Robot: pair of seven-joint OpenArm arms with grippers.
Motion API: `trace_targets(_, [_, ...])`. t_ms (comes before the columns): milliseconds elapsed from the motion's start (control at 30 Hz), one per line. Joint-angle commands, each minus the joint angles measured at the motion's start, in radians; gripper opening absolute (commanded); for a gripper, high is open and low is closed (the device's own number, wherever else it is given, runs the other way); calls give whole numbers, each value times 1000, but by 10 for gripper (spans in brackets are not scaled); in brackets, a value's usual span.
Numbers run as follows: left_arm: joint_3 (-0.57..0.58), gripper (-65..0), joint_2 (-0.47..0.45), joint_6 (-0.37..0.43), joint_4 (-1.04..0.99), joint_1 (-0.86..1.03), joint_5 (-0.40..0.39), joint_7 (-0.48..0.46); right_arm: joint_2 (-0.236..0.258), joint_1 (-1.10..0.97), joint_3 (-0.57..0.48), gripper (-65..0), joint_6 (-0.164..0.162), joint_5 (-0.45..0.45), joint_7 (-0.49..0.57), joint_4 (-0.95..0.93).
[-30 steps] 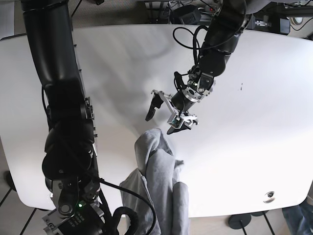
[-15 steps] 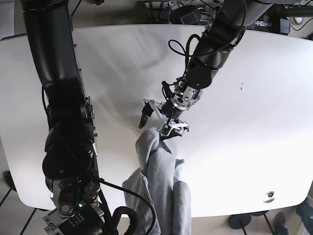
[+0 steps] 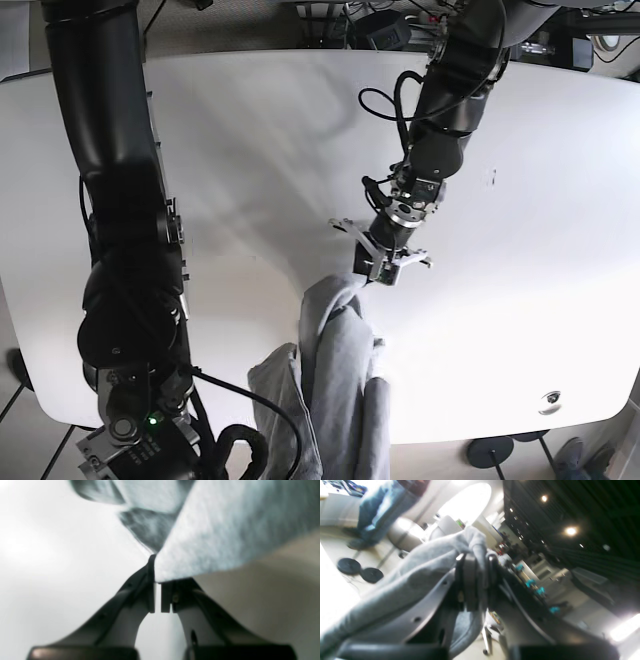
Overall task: Fold the T-shirt properly
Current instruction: 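Move the left gripper to the hanging garment and grasp an edge, then spread the grey garment between both grippers and lower it onto the table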
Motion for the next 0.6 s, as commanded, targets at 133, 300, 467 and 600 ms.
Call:
trace_targets(133, [-173,-639,-73,-27,259,35,-10,112,16,19,116,-629,-22,-7,41,-129])
trace_targets(300, [-418,-639,-126,-176,486,6,-9,313,45,18,219,-629,-25,-8,228,-439])
trace_targets(467, [-528,-639,-199,-248,608,-168,-9,509,74,95,237,-629,-120,4,397,-717])
trace_targets(600, [-550,-639,-307,-250,611,-376,-9,595,102,117,249,-629,-183,6,490,-895])
